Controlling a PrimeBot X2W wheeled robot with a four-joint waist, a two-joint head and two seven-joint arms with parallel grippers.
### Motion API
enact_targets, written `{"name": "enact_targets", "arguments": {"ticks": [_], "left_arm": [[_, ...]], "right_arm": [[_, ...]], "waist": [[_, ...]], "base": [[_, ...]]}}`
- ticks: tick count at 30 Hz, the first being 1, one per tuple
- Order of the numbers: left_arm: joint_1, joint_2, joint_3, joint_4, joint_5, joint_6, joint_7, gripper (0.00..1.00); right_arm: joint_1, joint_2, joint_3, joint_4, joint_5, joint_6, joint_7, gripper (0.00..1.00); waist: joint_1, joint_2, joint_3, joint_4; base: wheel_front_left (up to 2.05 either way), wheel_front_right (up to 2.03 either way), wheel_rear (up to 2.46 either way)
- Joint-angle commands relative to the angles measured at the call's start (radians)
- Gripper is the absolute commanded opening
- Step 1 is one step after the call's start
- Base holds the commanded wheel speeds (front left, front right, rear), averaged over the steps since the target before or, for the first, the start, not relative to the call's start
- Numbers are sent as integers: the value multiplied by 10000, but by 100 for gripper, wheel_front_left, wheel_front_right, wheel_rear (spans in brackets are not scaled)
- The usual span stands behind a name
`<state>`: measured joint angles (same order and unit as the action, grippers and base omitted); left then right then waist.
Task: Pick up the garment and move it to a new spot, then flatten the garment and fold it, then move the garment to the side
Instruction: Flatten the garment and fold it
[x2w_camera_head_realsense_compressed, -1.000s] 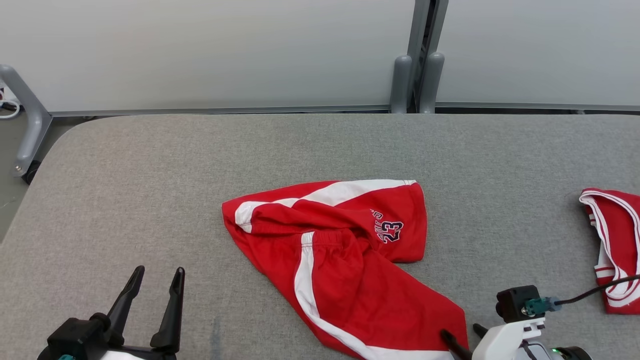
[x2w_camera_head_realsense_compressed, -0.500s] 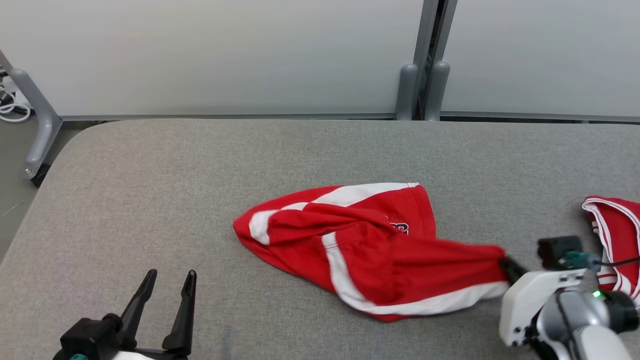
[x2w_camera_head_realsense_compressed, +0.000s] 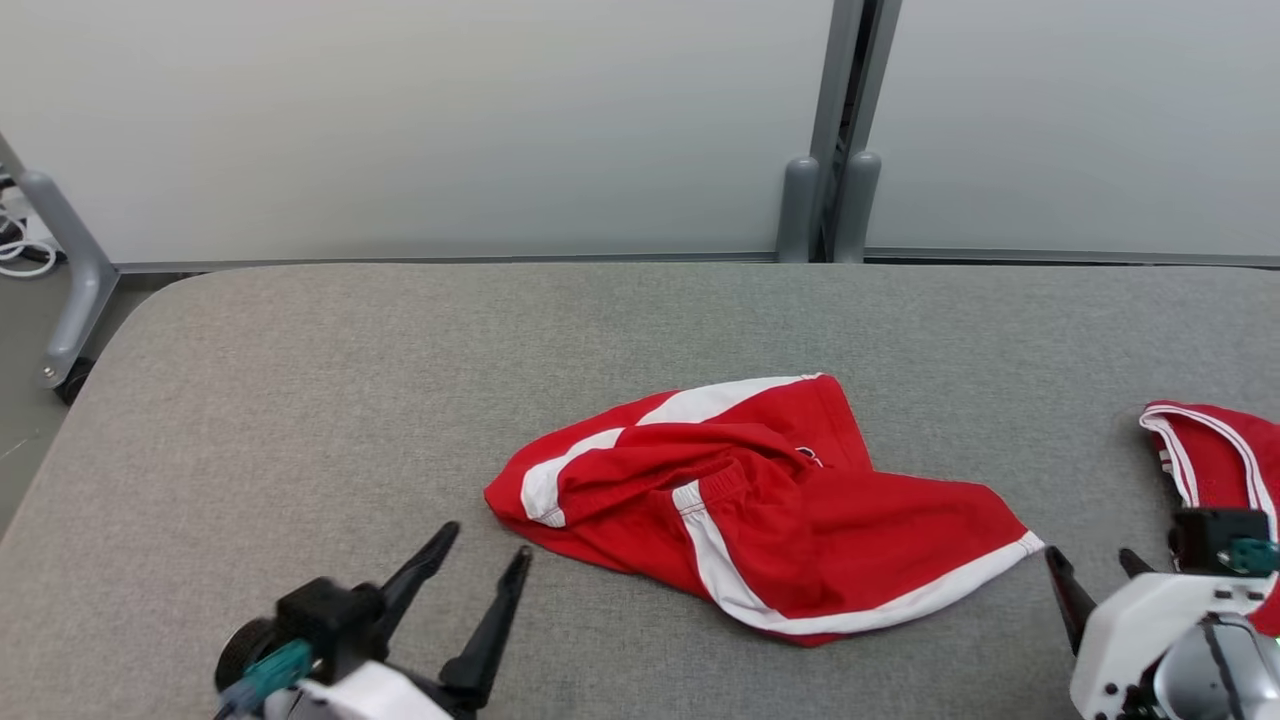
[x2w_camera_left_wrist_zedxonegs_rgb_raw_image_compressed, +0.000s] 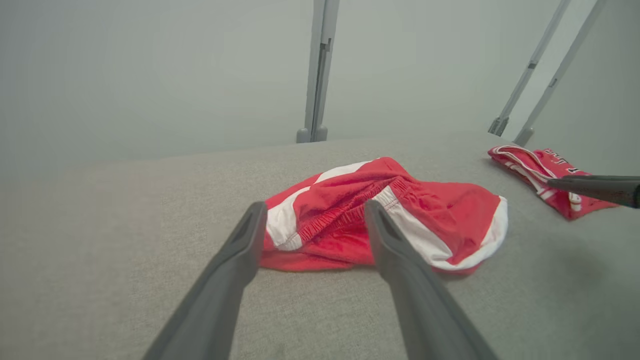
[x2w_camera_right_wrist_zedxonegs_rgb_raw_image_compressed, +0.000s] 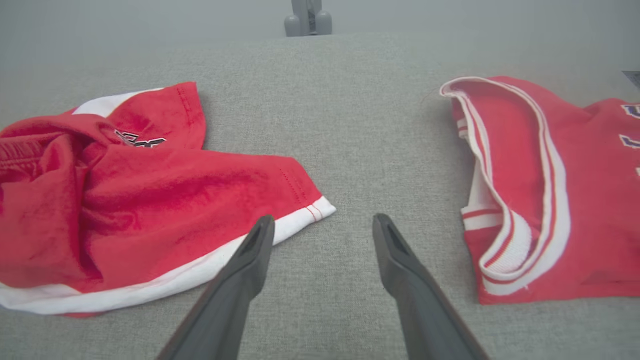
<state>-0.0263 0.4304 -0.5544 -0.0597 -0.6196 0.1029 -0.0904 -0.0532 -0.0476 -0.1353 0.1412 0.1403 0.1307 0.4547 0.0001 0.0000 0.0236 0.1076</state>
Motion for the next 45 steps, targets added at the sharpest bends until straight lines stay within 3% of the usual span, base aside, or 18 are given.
{"name": "enact_targets", "arguments": {"ticks": [1, 7, 12, 20, 27, 32, 34, 40, 42, 44, 45], "left_arm": [[-394, 35, -174, 166, 147, -203, 165, 100], [-2058, 32, -906, 1718, 476, -1368, 992, 100], [-3350, -295, -1544, 3213, 636, -2029, 1345, 100], [-4519, -673, -2181, 4888, -115, -2319, 1477, 100], [-4943, -400, -3080, 4832, -1227, -2335, 1724, 100], [-5316, 110, -3961, 4436, -1988, -2339, 1972, 80], [-5453, 288, -4231, 4343, -2204, -2339, 1964, 49], [-5827, 629, -4872, 4127, -2808, -2340, 1945, 20], [-5923, 686, -5072, 4125, -2909, -2341, 1906, 16], [-6051, 704, -5218, 4205, -2942, -2341, 1821, 0], [-6073, 690, -5272, 4268, -2992, -2341, 1795, 0]], "right_arm": [[232, -64, -141, -171, 101, 3, 9, 100], [600, -54, -198, -808, 352, 3, 11, 100], [524, -57, 187, -948, 722, 3, -130, 100], [283, -60, 681, -891, 988, 5, -398, 100], [274, -60, 636, -812, 961, 5, -553, 100], [239, -59, 622, -762, 981, 5, -657, 100], [232, -60, 635, -734, 1005, 5, -709, 100], [181, -60, 686, -629, 1093, 5, -775, 100], [184, -60, 699, -593, 1089, 5, -792, 100], [169, -60, 706, -564, 1096, 5, -805, 100], [157, -60, 710, -554, 1100, 5, -787, 100]], "waist": [[-1, 0, 19, -109], [-1, 0, 324, -781], [-1, 0, 638, -1392], [-1, 0, 1044, -2172], [-1, 0, 1180, -2405], [-1, 0, 1205, -2462], [-1, 0, 1202, -2458], [-1, 0, 1194, -2408], [-1, 0, 1202, -2391], [-1, 0, 1208, -2374], [-1, 0, 1210, -2365]], "base": [[0, 0, 0], [0, 0, 0], [0, 0, 0], [0, 0, 0], [0, 0, 0], [0, 0, 0], [0, 0, 0], [0, 0, 0], [0, 0, 0], [0, 0, 0], [0, 0, 0]]}}
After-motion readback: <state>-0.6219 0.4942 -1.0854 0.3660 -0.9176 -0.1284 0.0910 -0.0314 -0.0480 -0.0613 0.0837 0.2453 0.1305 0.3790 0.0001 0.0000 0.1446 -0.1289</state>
